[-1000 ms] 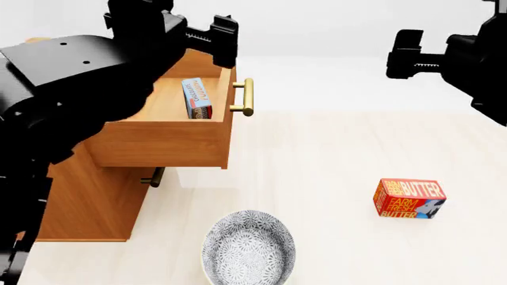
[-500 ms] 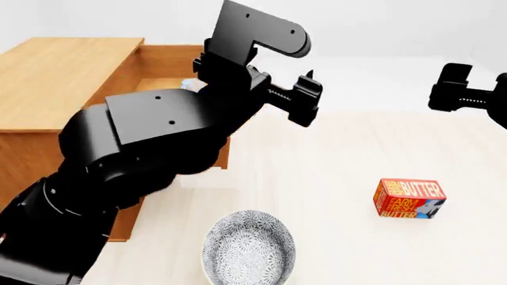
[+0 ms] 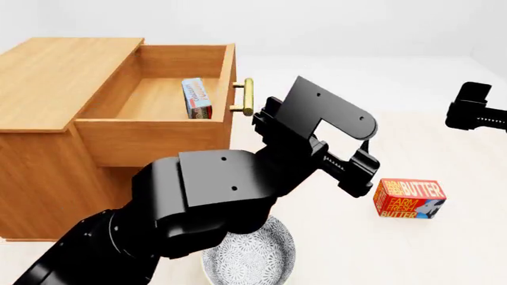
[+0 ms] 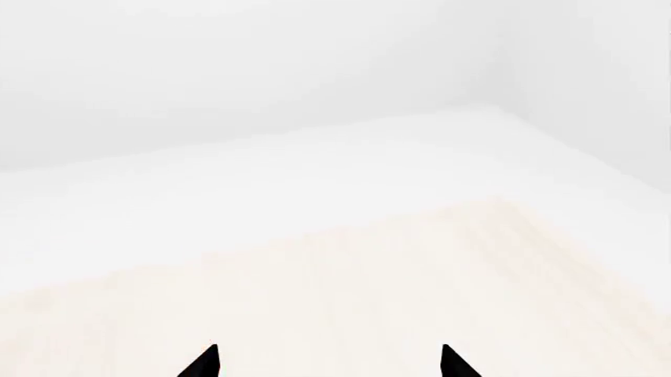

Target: Put the chocolate pudding in the top drawer of the cabinet and close it.

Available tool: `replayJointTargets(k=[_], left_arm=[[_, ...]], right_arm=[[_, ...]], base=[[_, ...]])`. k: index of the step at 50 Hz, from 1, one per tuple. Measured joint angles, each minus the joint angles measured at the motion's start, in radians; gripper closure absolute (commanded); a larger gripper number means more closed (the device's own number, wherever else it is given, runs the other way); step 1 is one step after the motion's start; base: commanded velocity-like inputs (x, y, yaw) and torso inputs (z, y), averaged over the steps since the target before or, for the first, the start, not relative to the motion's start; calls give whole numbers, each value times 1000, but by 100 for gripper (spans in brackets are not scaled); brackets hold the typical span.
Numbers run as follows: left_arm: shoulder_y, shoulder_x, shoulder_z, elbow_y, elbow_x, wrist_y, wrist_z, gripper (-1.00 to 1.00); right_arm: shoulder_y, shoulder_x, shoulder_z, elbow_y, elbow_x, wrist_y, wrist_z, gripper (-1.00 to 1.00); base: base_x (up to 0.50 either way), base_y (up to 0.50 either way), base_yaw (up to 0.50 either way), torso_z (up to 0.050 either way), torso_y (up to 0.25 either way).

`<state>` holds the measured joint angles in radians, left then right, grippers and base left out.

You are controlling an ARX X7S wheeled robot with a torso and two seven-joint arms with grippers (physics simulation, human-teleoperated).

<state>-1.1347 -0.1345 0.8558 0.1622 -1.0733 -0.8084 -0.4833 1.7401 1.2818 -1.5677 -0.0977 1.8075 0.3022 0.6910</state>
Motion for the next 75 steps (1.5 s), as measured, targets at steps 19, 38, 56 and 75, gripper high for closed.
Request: replayJointTargets(k=[19, 38, 56, 75], left_arm=[[64, 26, 62, -123, 75, 109, 101, -100], [83, 42, 70, -284, 124, 211, 176, -100], [75, 3, 35, -418, 148, 289, 222, -100], [75, -45, 18, -468, 151, 326, 238, -100]], right_arm=[[-26, -2, -5, -2, -4, -7, 8, -100], [-47, 10, -6, -17, -5, -17, 11, -100], [-74, -9, -11, -13, -5, -34, 15, -100], [-87, -12, -6, -19, -5, -44, 23, -100]], base=[[0, 0, 0, 0, 0], [0, 0, 0, 0, 0], [0, 0, 0, 0, 0], [0, 0, 0, 0, 0]])
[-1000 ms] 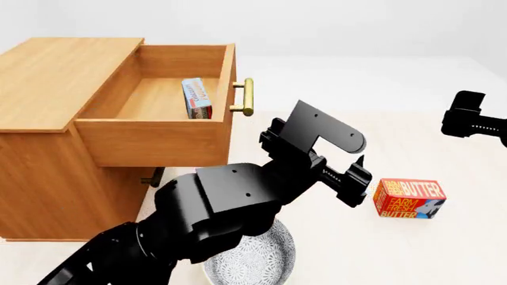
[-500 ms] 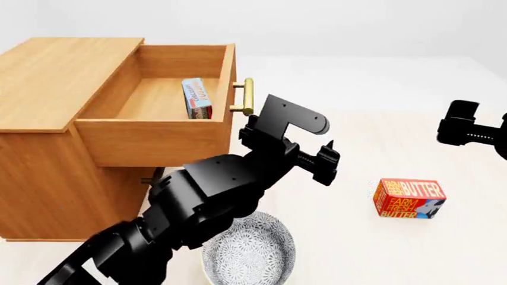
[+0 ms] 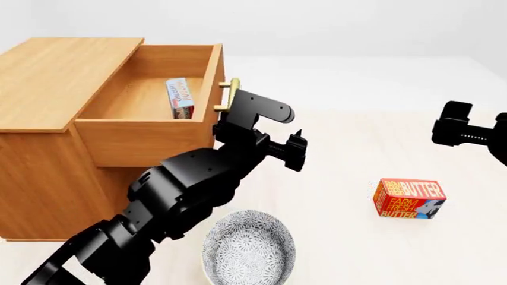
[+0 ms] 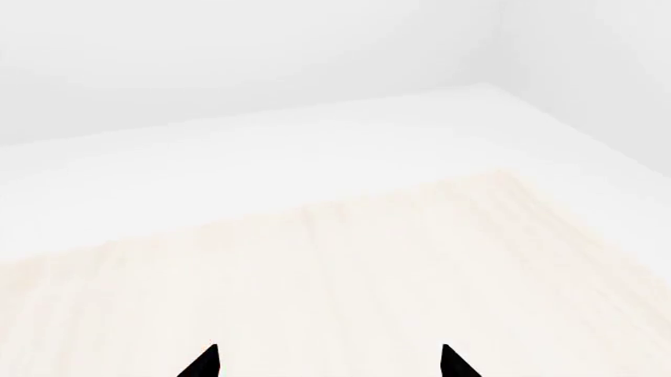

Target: Put the chocolate pudding in the top drawer of the cabinet and close it.

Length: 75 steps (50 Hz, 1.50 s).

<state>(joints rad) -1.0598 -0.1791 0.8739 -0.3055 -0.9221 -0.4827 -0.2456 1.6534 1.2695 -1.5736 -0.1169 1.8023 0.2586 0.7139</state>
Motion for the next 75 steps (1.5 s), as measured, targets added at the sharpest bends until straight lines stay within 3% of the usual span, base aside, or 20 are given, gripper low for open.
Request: replayJointTargets(k=[37, 75], left_arm=[[0, -228, -71, -1, -23, -4, -1, -100], [38, -406, -137, 30, -78, 2, -17, -100]], right_arm=[[-28, -32, 9, 11, 1, -27, -6, -100], [-46, -50, 20, 21, -1, -37, -12, -100]], base=[[0, 0, 0, 0, 0], [0, 0, 0, 0, 0]])
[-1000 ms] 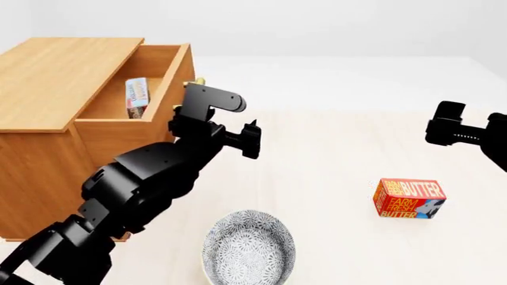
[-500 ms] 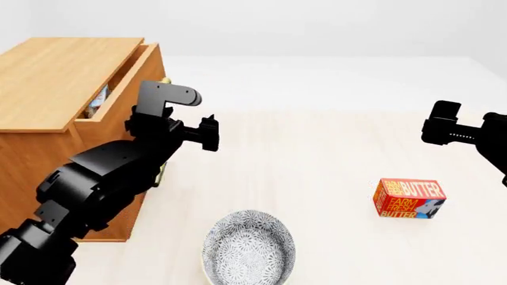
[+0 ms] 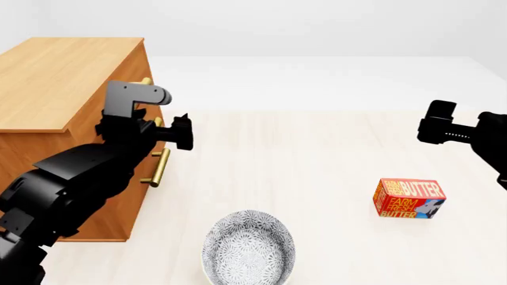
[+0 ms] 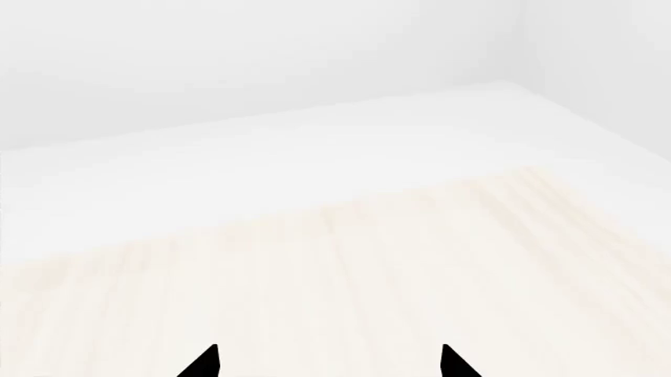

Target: Put the chocolate pudding in the top drawer of the cabinet and close it.

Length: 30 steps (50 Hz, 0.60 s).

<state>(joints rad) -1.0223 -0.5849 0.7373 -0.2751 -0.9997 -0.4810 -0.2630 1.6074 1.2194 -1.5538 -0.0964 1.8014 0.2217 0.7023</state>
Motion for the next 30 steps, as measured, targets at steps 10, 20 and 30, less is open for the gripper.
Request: replayJointTargets(k=[10, 20, 30], left_arm=[[36, -49, -8, 98, -31, -7, -29, -100], [94, -126, -24, 250, -54, -20, -67, -100], [174, -227, -52, 461, -93, -19, -118, -100]], right_arm=[[-11, -2, 2, -3, -1, -11, -3, -100], [-39, 5, 2, -45, -13, -50, -6, -100], [-80, 22, -4, -157, -55, -108, -1, -100]], base=[[0, 0, 0, 0, 0], [0, 0, 0, 0, 0], [0, 0, 0, 0, 0]])
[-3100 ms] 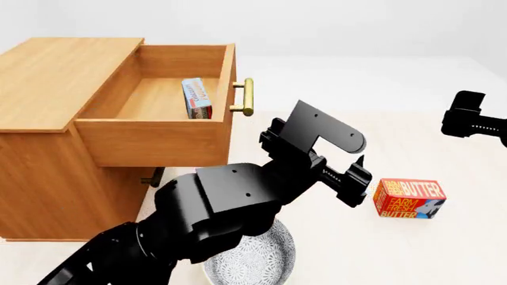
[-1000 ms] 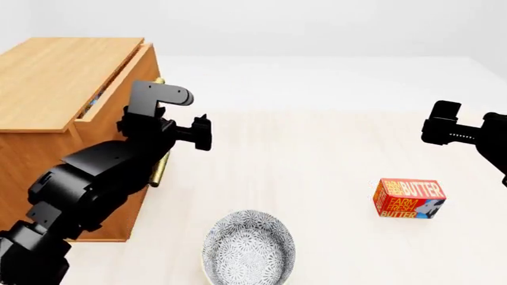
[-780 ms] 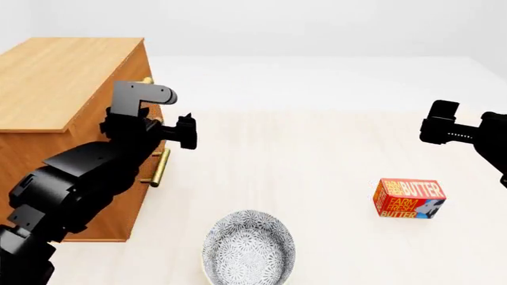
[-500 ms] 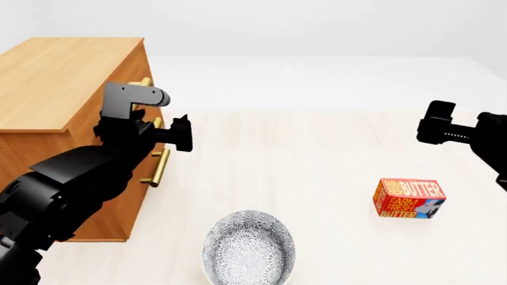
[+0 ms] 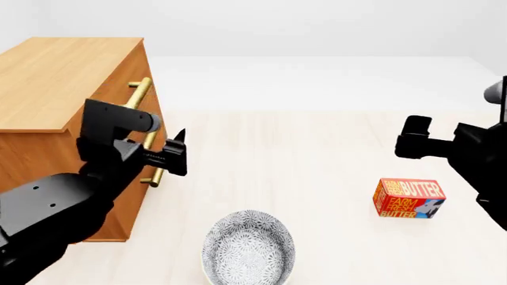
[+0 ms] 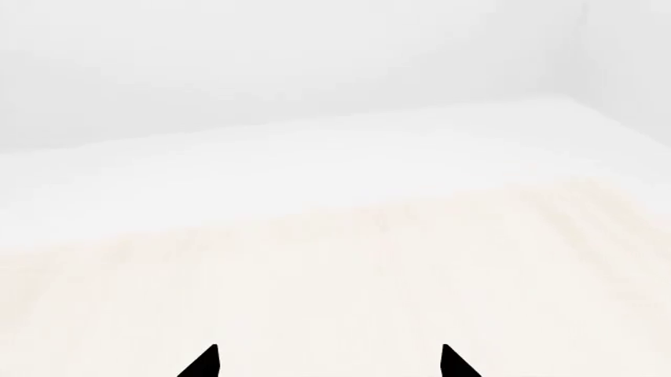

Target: Put the chocolate pudding in the top drawer of the cabinet and close it.

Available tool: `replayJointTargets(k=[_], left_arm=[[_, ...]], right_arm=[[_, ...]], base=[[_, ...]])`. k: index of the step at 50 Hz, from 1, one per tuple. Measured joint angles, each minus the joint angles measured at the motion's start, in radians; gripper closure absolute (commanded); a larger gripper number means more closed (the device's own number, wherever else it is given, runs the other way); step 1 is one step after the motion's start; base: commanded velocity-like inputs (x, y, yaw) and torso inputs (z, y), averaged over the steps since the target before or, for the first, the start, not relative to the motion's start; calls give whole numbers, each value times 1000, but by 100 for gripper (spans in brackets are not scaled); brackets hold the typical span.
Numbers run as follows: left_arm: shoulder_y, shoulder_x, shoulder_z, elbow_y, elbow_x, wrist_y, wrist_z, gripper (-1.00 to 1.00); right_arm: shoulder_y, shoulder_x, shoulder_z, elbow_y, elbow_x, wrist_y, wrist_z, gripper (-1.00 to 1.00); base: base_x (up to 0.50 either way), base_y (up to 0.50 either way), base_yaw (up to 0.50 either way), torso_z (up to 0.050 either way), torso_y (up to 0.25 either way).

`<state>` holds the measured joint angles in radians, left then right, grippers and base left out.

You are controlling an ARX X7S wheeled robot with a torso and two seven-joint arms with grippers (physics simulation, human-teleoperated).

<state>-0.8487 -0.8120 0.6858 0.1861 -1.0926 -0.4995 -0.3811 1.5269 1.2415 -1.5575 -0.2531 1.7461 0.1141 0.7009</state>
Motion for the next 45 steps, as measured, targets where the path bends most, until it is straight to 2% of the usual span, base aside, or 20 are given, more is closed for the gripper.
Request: replayJointTargets(k=[14, 24, 34, 45], left_arm=[[134, -134, -33, 276, -49, 52, -56, -100], [252, -258, -77, 457, -69, 147, -93, -100], [403, -405, -127, 605, -50, 312, -127, -100], [606, -598, -134, 705, 32, 593, -193, -100]], right_arm=[[-72, 40, -23, -179, -94, -79, 24, -100], [-116, 102, -44, -326, -189, -116, 51, -100], [-171, 209, -78, -492, -322, -161, 84, -100], [-270, 290, -166, -657, -536, -228, 179, -100]], base=[[0, 0, 0, 0, 0], [0, 0, 0, 0, 0], [0, 0, 0, 0, 0], [0, 0, 0, 0, 0]])
